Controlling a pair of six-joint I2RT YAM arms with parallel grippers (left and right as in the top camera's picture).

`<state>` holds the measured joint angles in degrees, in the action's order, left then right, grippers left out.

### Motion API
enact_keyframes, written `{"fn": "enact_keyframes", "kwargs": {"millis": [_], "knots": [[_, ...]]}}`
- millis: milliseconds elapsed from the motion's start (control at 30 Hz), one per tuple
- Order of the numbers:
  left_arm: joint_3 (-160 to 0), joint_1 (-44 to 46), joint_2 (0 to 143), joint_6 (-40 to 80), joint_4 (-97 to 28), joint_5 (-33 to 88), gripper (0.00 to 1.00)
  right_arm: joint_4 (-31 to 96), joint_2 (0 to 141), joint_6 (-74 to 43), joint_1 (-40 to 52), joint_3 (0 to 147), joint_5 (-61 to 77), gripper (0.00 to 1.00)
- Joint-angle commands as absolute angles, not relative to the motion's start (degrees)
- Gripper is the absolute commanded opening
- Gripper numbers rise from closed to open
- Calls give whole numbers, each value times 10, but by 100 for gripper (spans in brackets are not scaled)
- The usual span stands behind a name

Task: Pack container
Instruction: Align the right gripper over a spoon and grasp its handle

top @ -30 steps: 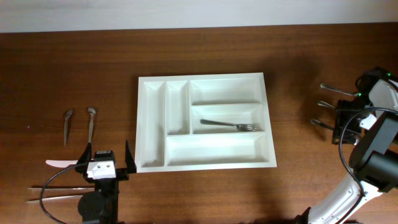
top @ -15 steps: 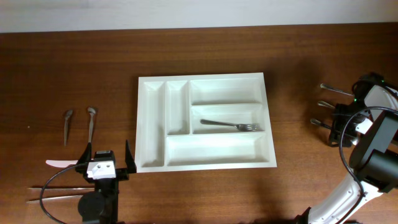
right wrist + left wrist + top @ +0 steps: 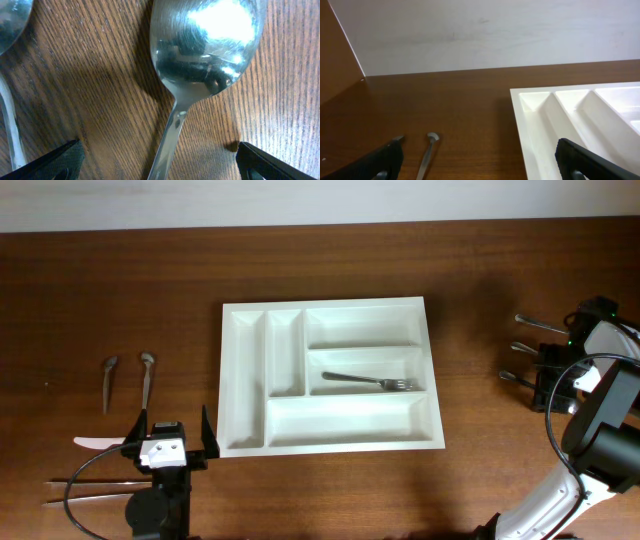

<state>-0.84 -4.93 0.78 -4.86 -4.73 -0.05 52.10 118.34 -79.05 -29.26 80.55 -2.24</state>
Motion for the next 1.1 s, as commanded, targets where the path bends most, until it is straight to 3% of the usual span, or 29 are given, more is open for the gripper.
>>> {"fn": "enact_keyframes", "kwargs": {"millis": [0,233,433,1067], "knots": [[-5,-46,3,-45,-48,-3,99,531,1203,-782,-293,779,-37,99],[-5,-46,3,-45,-48,-3,99,538,1203,-782,-293,777,-46,100],[-5,-46,3,-45,-48,-3,99,544,1203,-782,-293,777,-46,91],[-5,-46,3,-45,-48,-3,99,568,1203,-828,-293,777,-46,100]]}}
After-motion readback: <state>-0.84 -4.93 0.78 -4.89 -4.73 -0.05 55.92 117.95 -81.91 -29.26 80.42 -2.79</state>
